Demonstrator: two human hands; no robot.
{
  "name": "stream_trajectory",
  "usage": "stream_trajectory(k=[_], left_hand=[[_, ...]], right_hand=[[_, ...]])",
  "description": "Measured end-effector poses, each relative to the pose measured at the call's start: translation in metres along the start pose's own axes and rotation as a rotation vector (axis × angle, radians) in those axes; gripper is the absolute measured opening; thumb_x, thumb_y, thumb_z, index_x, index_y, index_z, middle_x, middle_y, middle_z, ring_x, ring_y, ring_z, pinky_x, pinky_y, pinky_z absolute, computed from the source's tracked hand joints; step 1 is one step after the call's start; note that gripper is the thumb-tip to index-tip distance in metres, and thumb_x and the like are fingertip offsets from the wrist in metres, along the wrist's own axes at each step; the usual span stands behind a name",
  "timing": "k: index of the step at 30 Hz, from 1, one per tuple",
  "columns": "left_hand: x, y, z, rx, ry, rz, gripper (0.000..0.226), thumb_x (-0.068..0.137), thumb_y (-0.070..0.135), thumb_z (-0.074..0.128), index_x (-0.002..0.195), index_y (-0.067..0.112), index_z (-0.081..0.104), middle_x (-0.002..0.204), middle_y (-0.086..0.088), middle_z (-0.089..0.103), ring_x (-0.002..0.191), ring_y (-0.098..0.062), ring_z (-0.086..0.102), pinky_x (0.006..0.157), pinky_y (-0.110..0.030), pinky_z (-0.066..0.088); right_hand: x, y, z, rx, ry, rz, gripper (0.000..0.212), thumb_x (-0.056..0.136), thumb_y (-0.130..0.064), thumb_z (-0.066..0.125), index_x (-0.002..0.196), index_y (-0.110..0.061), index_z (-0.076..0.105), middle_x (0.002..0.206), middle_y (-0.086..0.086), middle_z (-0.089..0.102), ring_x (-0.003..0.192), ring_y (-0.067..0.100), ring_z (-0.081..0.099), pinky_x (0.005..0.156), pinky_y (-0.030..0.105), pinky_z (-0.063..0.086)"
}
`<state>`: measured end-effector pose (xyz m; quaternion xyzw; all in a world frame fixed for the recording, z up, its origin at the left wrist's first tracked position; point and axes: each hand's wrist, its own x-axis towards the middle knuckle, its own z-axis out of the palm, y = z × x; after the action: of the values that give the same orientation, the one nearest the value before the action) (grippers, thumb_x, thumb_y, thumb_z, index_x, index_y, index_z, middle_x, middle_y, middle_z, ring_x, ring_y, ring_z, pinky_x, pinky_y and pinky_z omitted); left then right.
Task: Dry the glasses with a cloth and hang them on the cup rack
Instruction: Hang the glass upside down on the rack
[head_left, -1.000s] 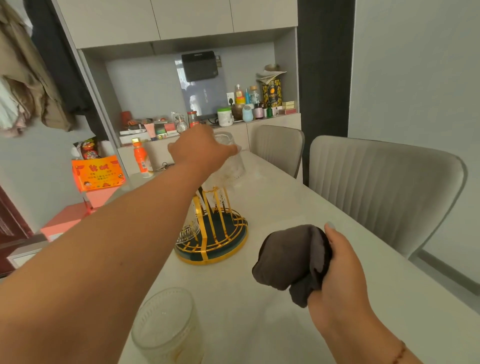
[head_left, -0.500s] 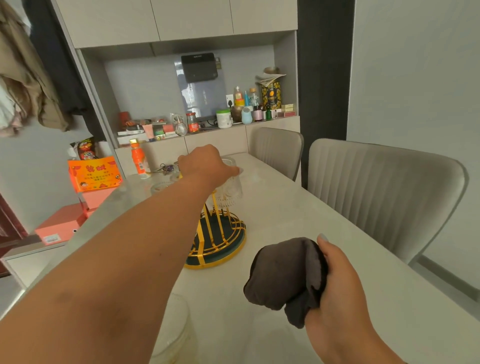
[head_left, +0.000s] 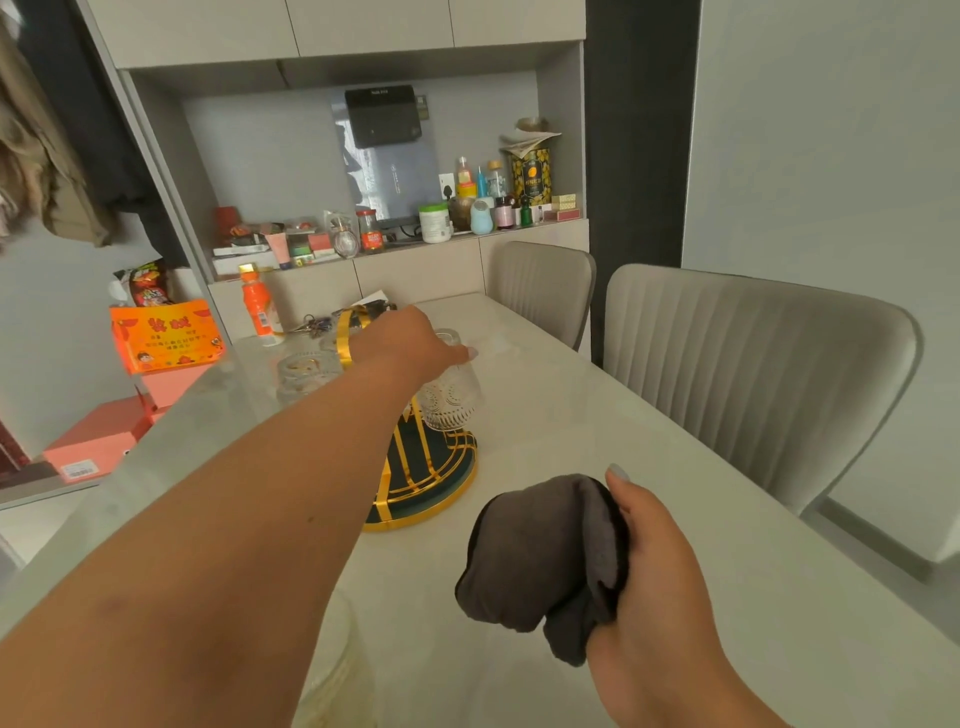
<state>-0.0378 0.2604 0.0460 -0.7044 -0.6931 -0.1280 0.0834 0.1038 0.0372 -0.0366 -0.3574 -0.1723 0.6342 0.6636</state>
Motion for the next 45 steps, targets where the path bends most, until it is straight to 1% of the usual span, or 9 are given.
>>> stream_trajectory(k=[7,13,20,25,32,34,37,41,45], left_hand=[[-0.019,0.002,-0.016,0.153,0.183,0.074,0.069,0.077,0.078,0.053,0.102,0.015,0.064,0.091,-0.001,0.059,0.085,-0.019,0.058,0.062,-0.03,0.04],[-0.054,-0.015,-0.034,-0.111,0.246,0.046,0.069,0.081,0.073,0.052,0.116,0.015,0.064,0.109,-0.004,0.067,0.098,-0.024,0.062,0.075,-0.035,0.05],[-0.134,-0.046,-0.054,-0.373,0.236,0.037,0.063,0.087,0.066,0.05,0.128,0.02,0.06,0.124,0.001,0.066,0.107,-0.017,0.062,0.083,-0.034,0.046],[-0.199,-0.098,-0.052,-0.659,0.195,-0.047,0.049,0.079,0.071,0.052,0.108,0.033,0.063,0.101,0.018,0.064,0.094,-0.007,0.06,0.073,-0.029,0.044],[-0.257,-0.146,-0.011,-0.971,0.034,-0.207,0.082,0.045,0.09,0.06,0.107,0.036,0.065,0.11,0.006,0.07,0.106,-0.011,0.065,0.098,-0.043,0.048],[-0.269,-0.146,0.001,-1.076,-0.05,-0.188,0.098,0.032,0.085,0.073,0.115,0.035,0.06,0.115,0.005,0.068,0.108,-0.008,0.064,0.094,-0.034,0.051],[-0.281,-0.14,0.016,-1.105,-0.194,-0.134,0.122,0.016,0.074,0.085,0.125,0.03,0.052,0.121,0.005,0.064,0.106,-0.002,0.065,0.079,-0.02,0.053],[-0.284,-0.13,0.026,-1.007,-0.228,-0.108,0.118,0.02,0.067,0.09,0.126,0.033,0.05,0.121,0.007,0.064,0.116,-0.009,0.06,0.097,-0.027,0.05],[-0.283,-0.126,0.033,-0.969,-0.178,-0.198,0.097,0.029,0.06,0.091,0.114,0.035,0.051,0.113,0.009,0.065,0.108,-0.007,0.06,0.087,-0.023,0.047]], right_hand=[[0.005,0.006,-0.003,-0.061,0.012,-0.006,0.044,0.091,-0.045,0.05,0.09,-0.008,0.074,0.088,0.017,0.073,0.086,0.037,0.067,0.079,0.045,0.052],[0.01,0.009,-0.003,-0.074,0.045,0.02,0.041,0.09,-0.046,0.051,0.095,-0.011,0.072,0.099,0.017,0.07,0.099,0.038,0.064,0.096,0.052,0.046],[0.008,0.011,-0.003,-0.069,0.06,0.012,0.034,0.091,-0.043,0.053,0.078,-0.015,0.068,0.075,0.008,0.067,0.079,0.03,0.063,0.077,0.04,0.046],[0.007,0.011,-0.003,-0.061,0.06,0.002,0.034,0.091,-0.042,0.052,0.078,-0.015,0.067,0.075,0.008,0.066,0.078,0.03,0.062,0.073,0.037,0.047],[0.007,0.015,-0.004,-0.068,0.033,-0.012,0.034,0.093,-0.041,0.05,0.076,-0.016,0.066,0.069,0.006,0.066,0.074,0.027,0.062,0.066,0.034,0.046],[0.008,0.015,-0.004,-0.07,0.029,-0.005,0.034,0.092,-0.044,0.05,0.079,-0.017,0.067,0.076,0.007,0.066,0.077,0.028,0.063,0.068,0.035,0.047],[0.009,0.017,-0.005,-0.08,0.03,0.002,0.032,0.091,-0.046,0.051,0.083,-0.018,0.067,0.082,0.007,0.066,0.082,0.029,0.063,0.073,0.036,0.047],[0.011,0.02,-0.005,-0.08,0.026,0.011,0.031,0.09,-0.046,0.052,0.083,-0.019,0.066,0.082,0.007,0.064,0.081,0.029,0.062,0.07,0.036,0.047],[0.011,0.021,-0.005,-0.077,0.023,0.012,0.032,0.09,-0.046,0.052,0.084,-0.018,0.066,0.081,0.007,0.065,0.082,0.03,0.063,0.074,0.038,0.048]])
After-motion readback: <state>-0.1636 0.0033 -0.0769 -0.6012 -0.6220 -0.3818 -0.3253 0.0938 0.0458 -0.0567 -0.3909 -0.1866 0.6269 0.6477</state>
